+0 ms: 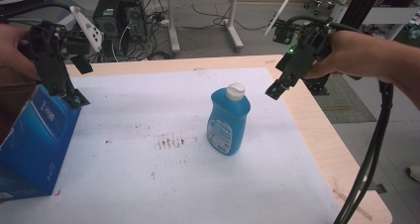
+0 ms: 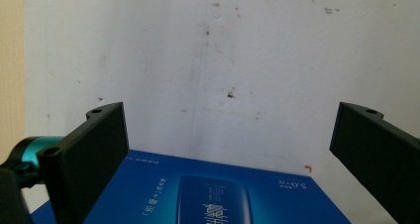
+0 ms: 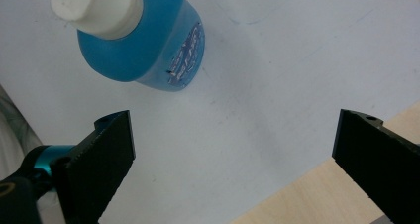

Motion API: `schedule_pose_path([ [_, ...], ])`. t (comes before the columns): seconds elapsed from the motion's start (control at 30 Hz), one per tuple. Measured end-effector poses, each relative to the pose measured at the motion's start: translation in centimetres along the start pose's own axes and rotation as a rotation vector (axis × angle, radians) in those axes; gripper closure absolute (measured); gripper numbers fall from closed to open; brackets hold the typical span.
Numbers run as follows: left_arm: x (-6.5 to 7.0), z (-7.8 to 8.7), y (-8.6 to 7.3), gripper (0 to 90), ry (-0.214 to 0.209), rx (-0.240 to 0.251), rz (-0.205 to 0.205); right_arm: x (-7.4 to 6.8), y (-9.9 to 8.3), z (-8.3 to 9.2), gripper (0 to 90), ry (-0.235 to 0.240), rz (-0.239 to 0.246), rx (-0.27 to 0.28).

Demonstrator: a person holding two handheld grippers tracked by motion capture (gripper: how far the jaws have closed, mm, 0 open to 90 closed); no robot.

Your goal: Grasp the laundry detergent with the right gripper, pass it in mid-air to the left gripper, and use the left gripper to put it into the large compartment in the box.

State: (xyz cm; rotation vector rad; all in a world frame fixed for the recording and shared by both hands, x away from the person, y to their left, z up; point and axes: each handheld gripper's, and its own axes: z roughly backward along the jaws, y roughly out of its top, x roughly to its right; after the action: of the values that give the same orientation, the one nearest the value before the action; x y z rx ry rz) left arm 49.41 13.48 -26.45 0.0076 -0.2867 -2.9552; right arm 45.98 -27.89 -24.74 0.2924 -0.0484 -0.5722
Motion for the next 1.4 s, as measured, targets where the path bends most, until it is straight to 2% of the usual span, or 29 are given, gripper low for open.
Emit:
schedule_pose_path([
  [0.1, 0.1, -0.1, 0.1, 1.7, 0.001, -0.005, -0.001, -0.3, -0.7, 0.0, 2.2, 0.009, -0.013, 0.024],
  [0.33, 0.3, -0.3, 0.4, 1.7, -0.004, -0.004, -0.008, -0.9, -1.7, -0.6, 2.2, 0.032, -0.070, 0.035],
  [0.47, 0.4, -0.4, 0.4, 1.7, -0.002, -0.003, -0.003, -1.3, -2.1, -0.8, 2.2, 0.043, -0.075, 0.042],
  [0.57, 0.4, -0.4, 0.5, 1.7, -0.004, -0.005, -0.009, -1.8, -2.4, -1.1, 2.2, 0.049, -0.100, 0.051],
  [0.63, 0.5, -0.5, 0.5, 1.7, -0.006, -0.007, -0.011, -2.2, -2.7, -1.4, 2.2, 0.061, -0.141, 0.060],
  [0.73, 0.5, -0.6, 0.4, 1.7, -0.007, -0.006, -0.008, -2.8, -3.1, -1.9, 2.3, 0.062, -0.169, 0.066],
  [0.77, 0.5, -0.7, 0.4, 1.7, -0.007, -0.005, -0.006, -3.0, -3.2, -2.1, 2.2, 0.066, -0.191, 0.072],
  [0.97, 0.5, -0.8, 0.4, 1.7, -0.009, -0.008, -0.011, -3.6, -4.0, -3.1, 2.2, 0.066, -0.239, 0.117],
  [1.2, 0.5, -1.0, 0.4, 1.7, -0.010, -0.006, -0.009, -4.7, -4.4, -3.7, 2.2, 0.064, -0.277, 0.191],
  [1.4, 0.4, -1.2, 0.4, 1.7, -0.013, -0.006, -0.009, -5.8, -4.2, -4.4, 2.2, 0.051, -0.287, 0.244],
])
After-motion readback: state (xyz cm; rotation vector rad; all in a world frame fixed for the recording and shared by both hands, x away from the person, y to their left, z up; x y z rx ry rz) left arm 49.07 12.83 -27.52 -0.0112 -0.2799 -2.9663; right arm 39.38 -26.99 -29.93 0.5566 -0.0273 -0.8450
